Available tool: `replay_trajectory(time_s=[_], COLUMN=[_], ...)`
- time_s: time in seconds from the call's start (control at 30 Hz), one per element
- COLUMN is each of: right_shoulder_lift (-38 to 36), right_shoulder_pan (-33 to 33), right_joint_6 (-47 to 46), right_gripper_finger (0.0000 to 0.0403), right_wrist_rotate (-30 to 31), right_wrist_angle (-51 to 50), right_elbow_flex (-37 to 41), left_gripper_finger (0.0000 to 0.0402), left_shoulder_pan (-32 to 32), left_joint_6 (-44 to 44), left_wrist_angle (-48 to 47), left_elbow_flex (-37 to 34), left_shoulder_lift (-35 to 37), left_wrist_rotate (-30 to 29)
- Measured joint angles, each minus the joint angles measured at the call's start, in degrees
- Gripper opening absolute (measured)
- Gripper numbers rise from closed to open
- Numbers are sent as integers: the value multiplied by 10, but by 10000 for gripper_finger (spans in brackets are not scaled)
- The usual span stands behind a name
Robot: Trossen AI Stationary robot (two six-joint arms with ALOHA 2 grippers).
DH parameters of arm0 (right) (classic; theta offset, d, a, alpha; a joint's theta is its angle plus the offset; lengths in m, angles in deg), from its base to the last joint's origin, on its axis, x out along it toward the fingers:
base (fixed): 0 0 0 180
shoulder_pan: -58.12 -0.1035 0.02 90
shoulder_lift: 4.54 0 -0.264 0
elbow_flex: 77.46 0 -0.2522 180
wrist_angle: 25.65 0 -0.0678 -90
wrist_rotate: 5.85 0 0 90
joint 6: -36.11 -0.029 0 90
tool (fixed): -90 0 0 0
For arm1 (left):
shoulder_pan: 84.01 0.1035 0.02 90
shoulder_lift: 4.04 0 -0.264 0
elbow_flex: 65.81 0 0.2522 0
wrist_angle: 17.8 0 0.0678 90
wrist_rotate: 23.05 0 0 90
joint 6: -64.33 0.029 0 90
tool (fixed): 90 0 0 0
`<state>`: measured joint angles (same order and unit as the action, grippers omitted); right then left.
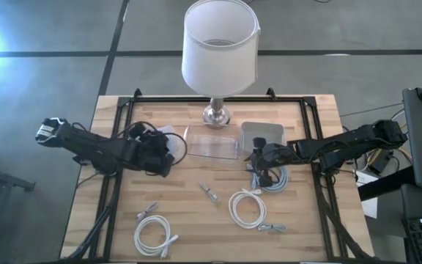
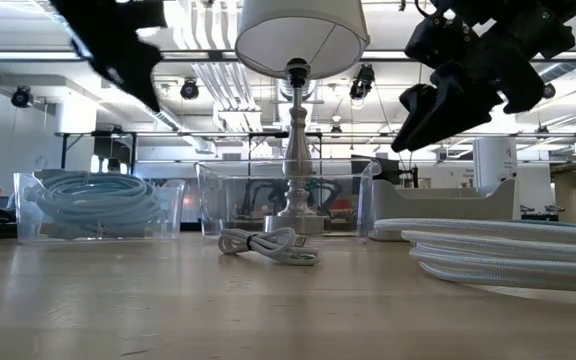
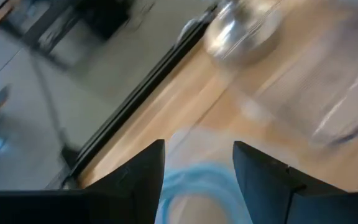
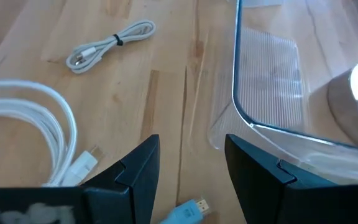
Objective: Pick & Place USB Port
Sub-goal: Put the blue hdmi cable into the white bin
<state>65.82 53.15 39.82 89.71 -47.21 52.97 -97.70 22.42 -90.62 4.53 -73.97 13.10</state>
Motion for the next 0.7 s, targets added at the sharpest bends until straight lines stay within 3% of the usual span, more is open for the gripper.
replay_trajectory(time_s=[0.13, 0.27, 0.47, 0.7], right_shoulder_lift=[0, 0, 0, 0], right_shoulder_pan=[0, 0, 0, -9], right_joint_6=[-54, -136, -271, -404], right_gripper_finger=[178, 178, 178, 178], right_wrist_rotate=[0, 0, 4, 6], right_wrist_angle=[-4, -14, -25, -32], right_elbow_flex=[0, 3, 28, 63], left_gripper_finger=[193, 191, 191, 191], left_shoulder_pan=[0, 4, 18, 70], left_joint_6=[146, 221, 316, 344], left_wrist_angle=[161, 261, 314, 325], left_elbow_flex=[-6, -7, -7, -7], left_shoulder_lift=[0, 0, 0, 0], left_wrist_rotate=[5, 8, 8, 31])
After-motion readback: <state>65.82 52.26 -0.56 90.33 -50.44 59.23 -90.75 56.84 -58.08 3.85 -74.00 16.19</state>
